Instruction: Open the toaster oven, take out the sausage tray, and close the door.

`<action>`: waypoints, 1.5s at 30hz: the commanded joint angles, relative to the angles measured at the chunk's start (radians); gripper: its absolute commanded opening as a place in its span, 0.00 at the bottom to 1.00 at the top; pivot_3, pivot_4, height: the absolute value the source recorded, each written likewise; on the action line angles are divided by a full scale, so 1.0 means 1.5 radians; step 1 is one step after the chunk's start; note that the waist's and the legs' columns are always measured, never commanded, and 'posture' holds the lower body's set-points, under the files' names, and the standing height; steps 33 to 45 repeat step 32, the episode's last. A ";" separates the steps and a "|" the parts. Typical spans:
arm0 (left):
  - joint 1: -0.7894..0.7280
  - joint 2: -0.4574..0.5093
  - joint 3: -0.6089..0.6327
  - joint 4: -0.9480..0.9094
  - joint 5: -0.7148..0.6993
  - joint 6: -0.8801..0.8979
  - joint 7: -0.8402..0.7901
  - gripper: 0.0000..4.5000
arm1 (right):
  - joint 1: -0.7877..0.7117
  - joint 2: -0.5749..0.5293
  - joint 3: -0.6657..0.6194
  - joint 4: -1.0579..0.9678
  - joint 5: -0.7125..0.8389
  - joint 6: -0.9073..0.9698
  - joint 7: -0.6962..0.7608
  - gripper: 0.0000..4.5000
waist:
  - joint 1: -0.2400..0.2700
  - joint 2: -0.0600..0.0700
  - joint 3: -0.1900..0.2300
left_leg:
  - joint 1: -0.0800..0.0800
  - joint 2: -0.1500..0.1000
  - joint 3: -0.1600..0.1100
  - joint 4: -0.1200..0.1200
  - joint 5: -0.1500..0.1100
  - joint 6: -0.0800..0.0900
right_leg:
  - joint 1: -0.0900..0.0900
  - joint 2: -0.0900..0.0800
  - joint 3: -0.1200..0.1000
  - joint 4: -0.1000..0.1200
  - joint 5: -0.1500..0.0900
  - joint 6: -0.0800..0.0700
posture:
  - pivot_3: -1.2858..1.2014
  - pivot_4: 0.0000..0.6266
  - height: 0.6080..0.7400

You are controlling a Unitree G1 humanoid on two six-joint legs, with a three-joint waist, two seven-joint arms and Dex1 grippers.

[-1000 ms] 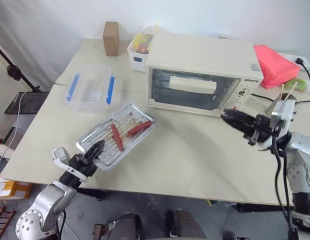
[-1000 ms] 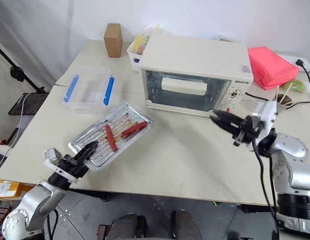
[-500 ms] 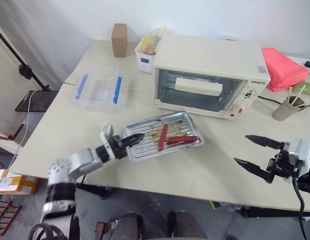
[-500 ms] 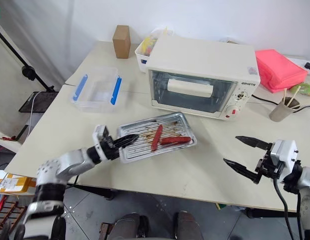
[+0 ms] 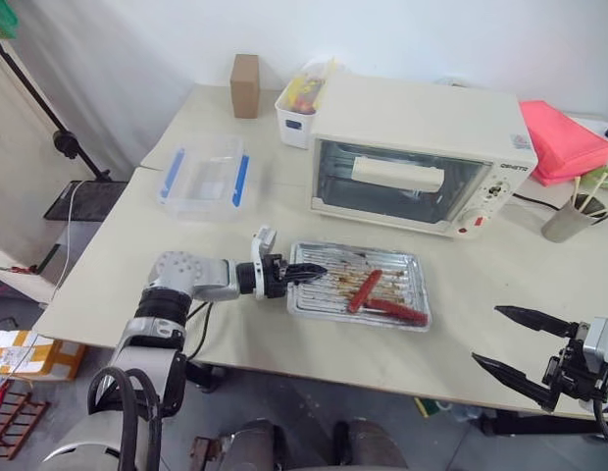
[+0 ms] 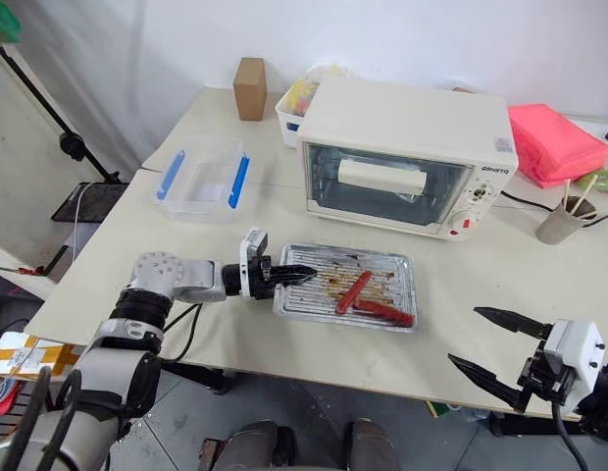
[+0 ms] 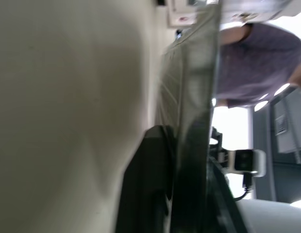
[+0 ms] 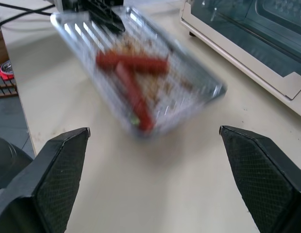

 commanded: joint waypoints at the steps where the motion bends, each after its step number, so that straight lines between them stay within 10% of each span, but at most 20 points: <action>1: -0.006 -0.017 -0.016 0.029 0.078 -0.011 -0.049 0.34 | 0.003 0.006 -0.020 -0.029 0.016 0.006 -0.015 1.00 | 0.000 0.000 0.000 | 0.000 0.000 0.000 0.000 0.000 0.000 | 0.000 0.000 -0.001 0.000 0.000 0.000 | 0.52 0.24 1.00; 11: 0.080 0.080 0.015 -0.167 0.160 -0.048 -0.152 1.00 | -0.039 -0.004 0.011 -0.007 0.014 0.014 -0.014 1.00 | -0.024 -0.001 0.001 | -0.002 0.000 -0.004 -0.001 0.002 0.003 | 0.000 -0.001 -0.004 -0.001 0.000 0.000 | 0.52 0.24 1.00; 15: 0.233 0.234 -0.028 -0.363 0.314 -0.391 -0.315 1.00 | -0.077 -0.016 0.019 0.014 0.023 0.029 0.000 1.00 | -0.052 -0.002 0.001 | 0.001 0.000 -0.004 -0.007 0.005 0.001 | -0.001 0.000 -0.003 -0.001 0.000 -0.001 | 0.52 0.24 1.00; 23: 0.332 0.285 0.035 -0.380 0.456 -0.864 -0.434 1.00 | -0.115 -0.053 0.023 0.034 0.042 0.073 0.047 1.00 | -0.028 0.000 0.002 | -0.002 -0.001 -0.009 -0.010 0.005 0.000 | -0.003 -0.003 -0.008 -0.003 -0.002 -0.004 | 0.52 0.24 1.00; 45: 0.343 0.293 0.060 -0.355 0.486 -0.980 -0.465 1.00 | -0.133 -0.068 0.034 0.022 0.047 0.094 0.081 1.00 | -0.026 0.000 0.002 | -0.006 0.000 -0.012 -0.009 0.003 0.007 | -0.004 -0.003 -0.014 -0.007 -0.002 -0.004 | 0.52 0.24 1.00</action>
